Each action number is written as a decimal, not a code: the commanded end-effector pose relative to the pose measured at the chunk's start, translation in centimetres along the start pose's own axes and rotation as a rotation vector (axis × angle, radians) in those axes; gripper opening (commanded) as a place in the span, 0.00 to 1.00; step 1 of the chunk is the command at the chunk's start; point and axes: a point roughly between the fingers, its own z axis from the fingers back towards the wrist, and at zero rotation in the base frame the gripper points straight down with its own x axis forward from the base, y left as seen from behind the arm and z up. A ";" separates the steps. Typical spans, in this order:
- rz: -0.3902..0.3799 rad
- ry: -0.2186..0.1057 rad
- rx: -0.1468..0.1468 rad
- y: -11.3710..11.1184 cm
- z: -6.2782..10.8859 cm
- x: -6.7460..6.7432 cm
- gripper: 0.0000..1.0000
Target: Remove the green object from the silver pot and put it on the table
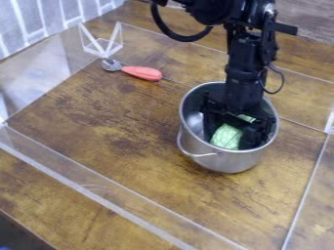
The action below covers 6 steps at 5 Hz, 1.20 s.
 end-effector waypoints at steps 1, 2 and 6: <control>0.042 -0.057 -0.003 -0.6 2.1 0.2 0.00; 0.079 -0.064 -0.007 -1.5 2.3 0.0 0.00; -0.001 -0.064 -0.003 1.8 2.9 0.2 0.00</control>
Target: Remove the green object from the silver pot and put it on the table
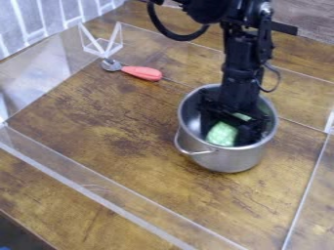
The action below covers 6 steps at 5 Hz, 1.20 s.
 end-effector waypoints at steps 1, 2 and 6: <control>0.043 -0.081 0.000 1.7 3.9 0.0 0.00; 0.081 -0.082 -0.005 1.6 3.9 -0.7 0.00; 0.227 -0.091 -0.027 2.1 3.0 -1.8 0.00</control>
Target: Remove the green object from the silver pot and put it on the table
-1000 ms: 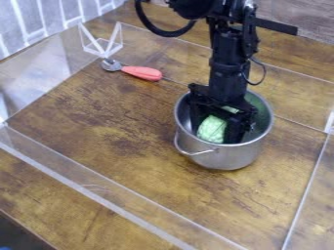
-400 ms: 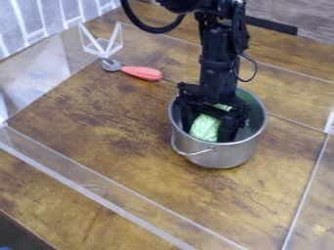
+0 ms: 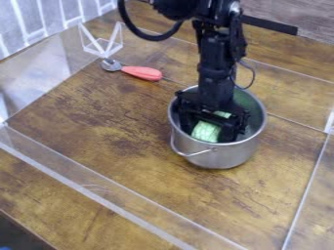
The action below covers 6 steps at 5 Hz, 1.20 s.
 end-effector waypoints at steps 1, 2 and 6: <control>0.072 -0.101 -0.015 1.8 3.4 -0.2 0.00; 0.034 -0.097 -0.015 1.1 3.8 0.0 0.00; -0.072 -0.085 -0.020 -0.9 4.2 0.0 0.00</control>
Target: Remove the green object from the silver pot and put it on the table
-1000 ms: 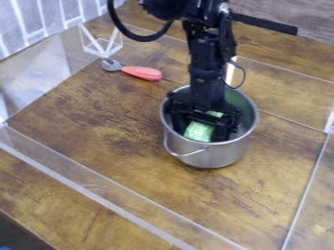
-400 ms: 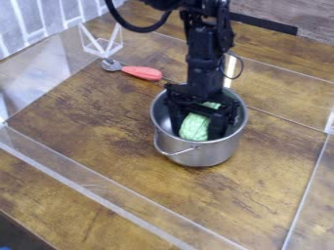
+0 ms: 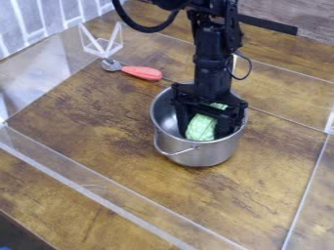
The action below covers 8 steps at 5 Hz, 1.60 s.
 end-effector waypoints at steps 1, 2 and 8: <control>-0.111 -0.077 -0.001 -1.2 2.2 -0.3 0.00; -0.201 -0.067 0.003 -1.7 1.5 -0.8 0.00; -0.188 -0.168 -0.028 -4.2 4.7 0.8 0.00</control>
